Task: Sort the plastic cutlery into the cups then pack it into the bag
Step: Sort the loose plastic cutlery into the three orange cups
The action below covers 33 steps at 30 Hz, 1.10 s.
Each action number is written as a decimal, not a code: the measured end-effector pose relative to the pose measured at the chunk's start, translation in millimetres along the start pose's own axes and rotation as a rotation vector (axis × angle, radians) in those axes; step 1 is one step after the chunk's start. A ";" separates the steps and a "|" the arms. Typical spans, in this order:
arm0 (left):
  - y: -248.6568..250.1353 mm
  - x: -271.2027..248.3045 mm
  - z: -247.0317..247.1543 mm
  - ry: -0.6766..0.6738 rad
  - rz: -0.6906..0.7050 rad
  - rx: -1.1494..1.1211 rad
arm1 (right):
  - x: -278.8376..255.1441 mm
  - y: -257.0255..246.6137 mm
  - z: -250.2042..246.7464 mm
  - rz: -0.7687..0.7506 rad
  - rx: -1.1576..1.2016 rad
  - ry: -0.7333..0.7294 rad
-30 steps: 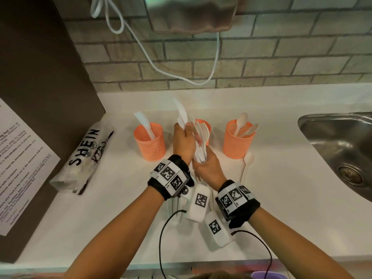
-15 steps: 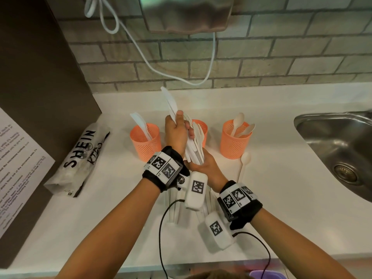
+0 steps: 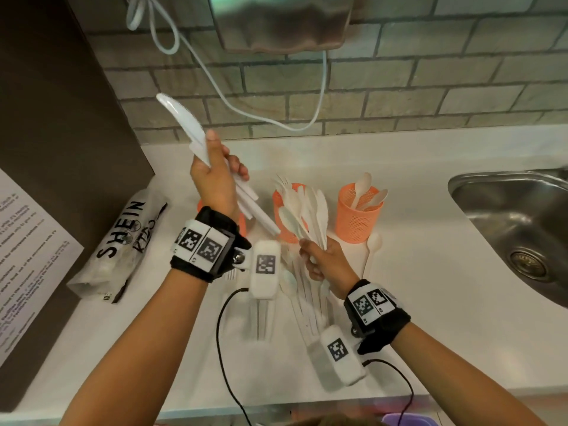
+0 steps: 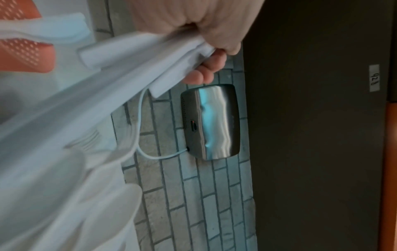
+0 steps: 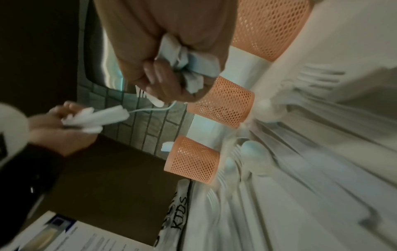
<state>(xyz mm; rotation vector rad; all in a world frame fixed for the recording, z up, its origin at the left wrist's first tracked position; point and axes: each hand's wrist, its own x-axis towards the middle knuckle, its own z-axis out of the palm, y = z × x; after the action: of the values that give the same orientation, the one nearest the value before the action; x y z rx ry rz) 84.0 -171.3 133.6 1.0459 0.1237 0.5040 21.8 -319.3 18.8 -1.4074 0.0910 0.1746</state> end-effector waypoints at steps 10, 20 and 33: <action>-17.8 -63.5 20.0 -0.236 0.016 0.029 | 11.0 -3.4 25.3 0.165 0.375 0.085; -46.0 -70.7 13.0 -0.315 -0.142 0.147 | 10.9 -14.0 32.1 0.023 0.170 0.063; -54.4 -55.9 -5.5 -0.536 0.053 0.872 | 21.8 4.9 20.2 -0.409 -0.529 0.308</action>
<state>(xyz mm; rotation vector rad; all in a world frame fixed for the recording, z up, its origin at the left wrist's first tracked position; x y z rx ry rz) 51.5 -214.1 76.8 2.0076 -0.1817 0.1852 41.5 -297.2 13.6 -1.9384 0.0076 -0.3861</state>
